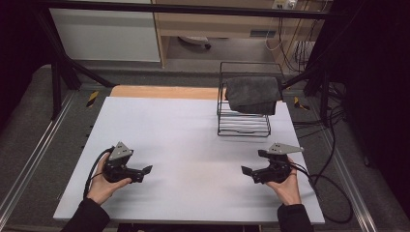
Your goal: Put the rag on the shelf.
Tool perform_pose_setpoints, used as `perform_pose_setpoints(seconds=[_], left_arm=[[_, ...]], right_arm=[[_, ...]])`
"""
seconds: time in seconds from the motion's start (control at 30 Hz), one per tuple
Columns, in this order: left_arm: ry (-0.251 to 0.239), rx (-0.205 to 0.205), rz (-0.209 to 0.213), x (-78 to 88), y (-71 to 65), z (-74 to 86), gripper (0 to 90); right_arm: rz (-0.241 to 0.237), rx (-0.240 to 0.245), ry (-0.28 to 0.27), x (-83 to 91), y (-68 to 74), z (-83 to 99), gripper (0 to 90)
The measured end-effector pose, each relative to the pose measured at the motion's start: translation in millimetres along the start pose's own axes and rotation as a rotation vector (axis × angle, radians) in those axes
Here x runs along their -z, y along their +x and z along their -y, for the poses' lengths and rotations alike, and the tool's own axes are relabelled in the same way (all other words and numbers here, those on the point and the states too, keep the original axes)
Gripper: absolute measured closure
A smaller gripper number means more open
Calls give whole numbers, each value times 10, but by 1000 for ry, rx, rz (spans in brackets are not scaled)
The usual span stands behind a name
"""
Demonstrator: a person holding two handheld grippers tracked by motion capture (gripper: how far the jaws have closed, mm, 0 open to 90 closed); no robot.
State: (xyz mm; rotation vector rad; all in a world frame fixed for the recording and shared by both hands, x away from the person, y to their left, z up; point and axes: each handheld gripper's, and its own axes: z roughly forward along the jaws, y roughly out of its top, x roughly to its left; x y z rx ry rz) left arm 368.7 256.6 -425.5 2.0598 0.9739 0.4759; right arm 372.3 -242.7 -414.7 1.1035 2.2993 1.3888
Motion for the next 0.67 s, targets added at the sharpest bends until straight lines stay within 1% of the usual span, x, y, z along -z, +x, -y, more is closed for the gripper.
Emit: perform_pose_setpoints(seconds=[0.1,0.17,0.23,0.33,0.43,0.47,0.53,0.67], left_arm=[[20,-10,-18,53,52,126,38],[20,1,-18,87,87,202,33],[23,12,-15,114,120,266,32],[31,21,-15,135,170,344,21],[32,28,-16,147,201,409,21],[35,29,-15,154,209,426,21],[33,28,-15,169,226,452,18],[16,47,-23,200,255,478,19]], right_arm=[[-15,-15,1,17,-36,118,6],[-24,-18,1,21,-60,205,6],[-20,-12,17,26,-78,271,6],[-25,-34,11,53,-115,371,6],[-21,-47,8,96,-131,440,6],[-18,-41,9,108,-135,455,6],[-23,-49,1,119,-140,478,6],[-24,-41,6,115,-137,490,6]])
